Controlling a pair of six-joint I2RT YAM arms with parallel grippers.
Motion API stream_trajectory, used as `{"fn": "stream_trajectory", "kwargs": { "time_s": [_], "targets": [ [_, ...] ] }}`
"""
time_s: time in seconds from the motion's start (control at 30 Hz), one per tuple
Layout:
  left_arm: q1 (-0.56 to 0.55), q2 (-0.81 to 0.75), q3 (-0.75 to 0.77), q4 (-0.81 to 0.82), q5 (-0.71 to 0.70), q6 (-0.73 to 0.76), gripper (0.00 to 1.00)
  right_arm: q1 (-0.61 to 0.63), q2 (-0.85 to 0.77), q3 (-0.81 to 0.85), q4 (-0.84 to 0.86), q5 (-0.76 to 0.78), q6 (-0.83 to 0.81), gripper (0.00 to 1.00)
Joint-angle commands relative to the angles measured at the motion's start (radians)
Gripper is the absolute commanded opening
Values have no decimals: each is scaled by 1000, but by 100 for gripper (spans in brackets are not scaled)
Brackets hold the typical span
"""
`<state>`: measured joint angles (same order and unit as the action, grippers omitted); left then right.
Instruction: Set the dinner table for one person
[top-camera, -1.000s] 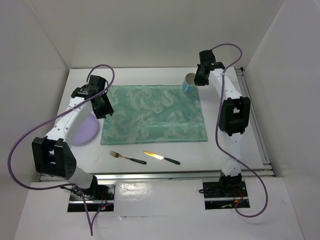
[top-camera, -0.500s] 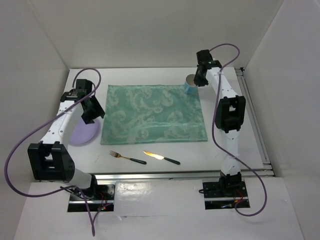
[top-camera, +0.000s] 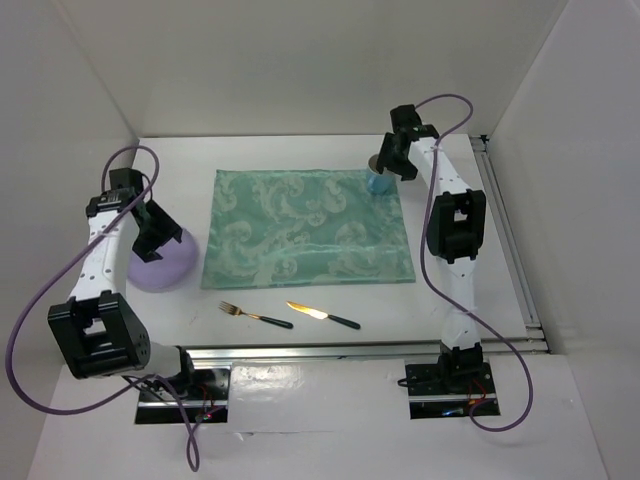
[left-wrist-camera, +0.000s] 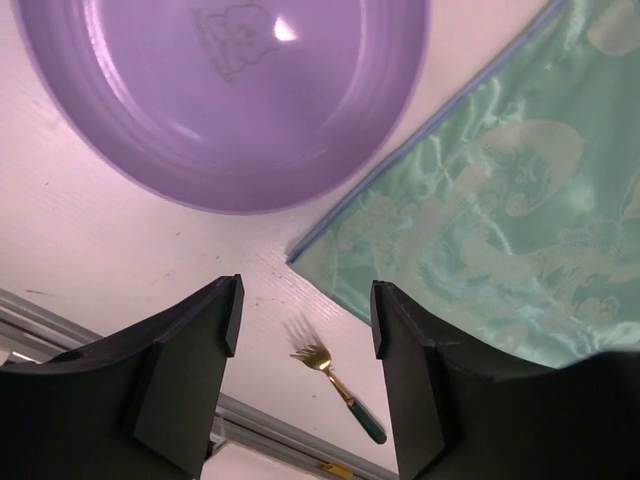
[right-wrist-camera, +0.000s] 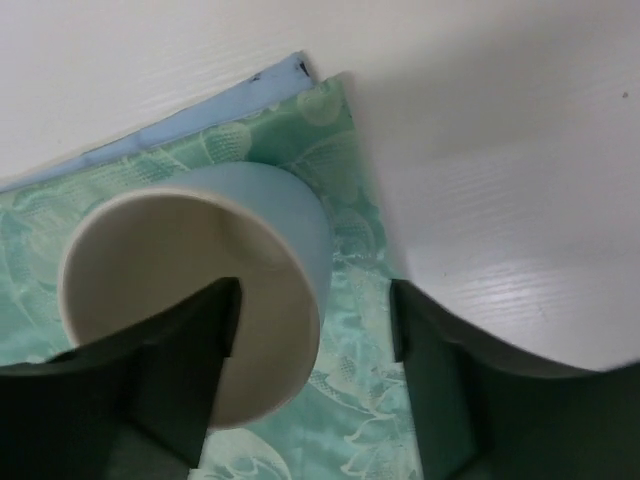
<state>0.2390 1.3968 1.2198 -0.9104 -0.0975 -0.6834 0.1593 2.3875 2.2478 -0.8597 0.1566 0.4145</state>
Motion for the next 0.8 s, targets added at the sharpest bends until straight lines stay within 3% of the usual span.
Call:
{"fn": "stream_trajectory", "kwargs": {
  "time_s": [0.0,0.03,0.13,0.4,0.77],
  "targets": [
    [62,-24,-23,-25,33,-13,71,5,-30,59,41,-15,-2,75],
    [74,-24,-37,-25,42,-24,71,5,-42,59,41,-25,-2,87],
    [144,-33,-98,14,147,-12,75,5,-88,68,50,-43,-11,100],
    [333,-24,-267,106,159,-63,75,5,-272,33,62,-83,-58,100],
    [402,11,-276,182,50,-166,74,5,-559,-324,122,-126,-77,100]
  ]
}}
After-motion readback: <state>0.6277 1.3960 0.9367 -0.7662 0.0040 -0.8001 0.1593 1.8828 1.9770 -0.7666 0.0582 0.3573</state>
